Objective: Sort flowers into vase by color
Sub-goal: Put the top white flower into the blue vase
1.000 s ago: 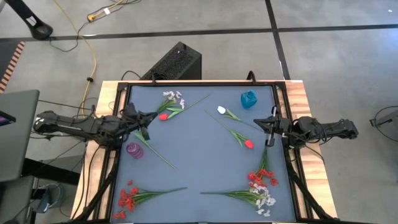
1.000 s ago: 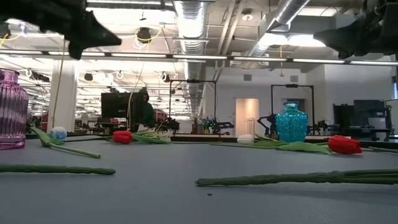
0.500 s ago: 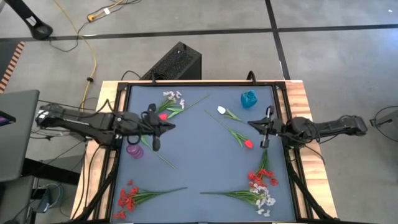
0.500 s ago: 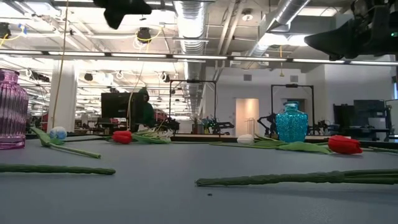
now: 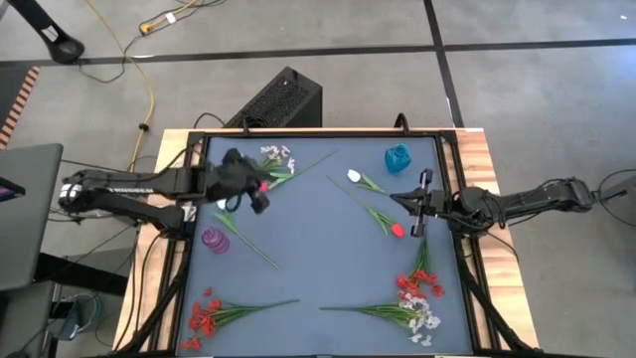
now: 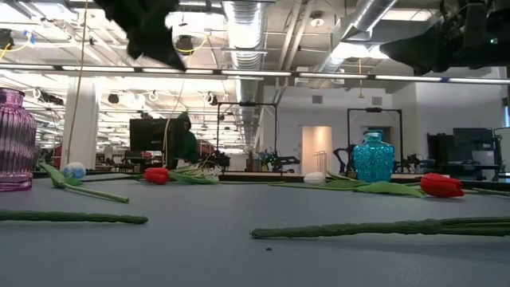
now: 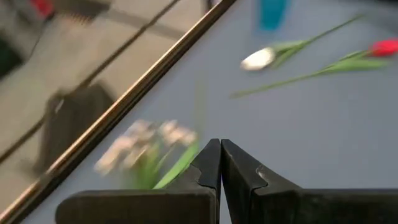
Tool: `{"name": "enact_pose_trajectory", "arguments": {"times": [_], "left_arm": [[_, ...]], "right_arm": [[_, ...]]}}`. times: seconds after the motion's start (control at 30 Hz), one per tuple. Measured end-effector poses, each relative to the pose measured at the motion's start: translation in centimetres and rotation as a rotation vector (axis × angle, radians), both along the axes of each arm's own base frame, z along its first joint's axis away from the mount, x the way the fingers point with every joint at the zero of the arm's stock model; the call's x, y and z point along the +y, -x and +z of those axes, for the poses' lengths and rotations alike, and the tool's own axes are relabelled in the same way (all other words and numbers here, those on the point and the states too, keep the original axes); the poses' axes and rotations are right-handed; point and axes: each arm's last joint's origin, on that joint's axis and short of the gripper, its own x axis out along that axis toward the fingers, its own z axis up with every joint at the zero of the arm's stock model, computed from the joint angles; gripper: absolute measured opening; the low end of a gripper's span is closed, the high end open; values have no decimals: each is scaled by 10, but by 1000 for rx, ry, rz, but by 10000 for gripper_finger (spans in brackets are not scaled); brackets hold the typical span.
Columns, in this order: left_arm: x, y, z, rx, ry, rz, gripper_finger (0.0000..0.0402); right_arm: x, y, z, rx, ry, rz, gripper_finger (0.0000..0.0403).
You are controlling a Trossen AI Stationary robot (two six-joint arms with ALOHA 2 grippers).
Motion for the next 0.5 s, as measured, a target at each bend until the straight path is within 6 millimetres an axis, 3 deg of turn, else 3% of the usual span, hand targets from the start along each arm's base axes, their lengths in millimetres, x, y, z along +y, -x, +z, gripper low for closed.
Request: {"name": "enact_pose_trajectory", "arguments": {"times": [0.23,0.37,0.5], "left_arm": [[52,29,-26,168,224,230,0],[67,38,-50,203,366,230,0],[73,43,-69,290,397,242,13]], "right_arm": [[1,-4,-1,31,-2,2,38],[1,-6,-3,45,-2,0,38],[1,-6,-2,40,-3,1,38]]}}
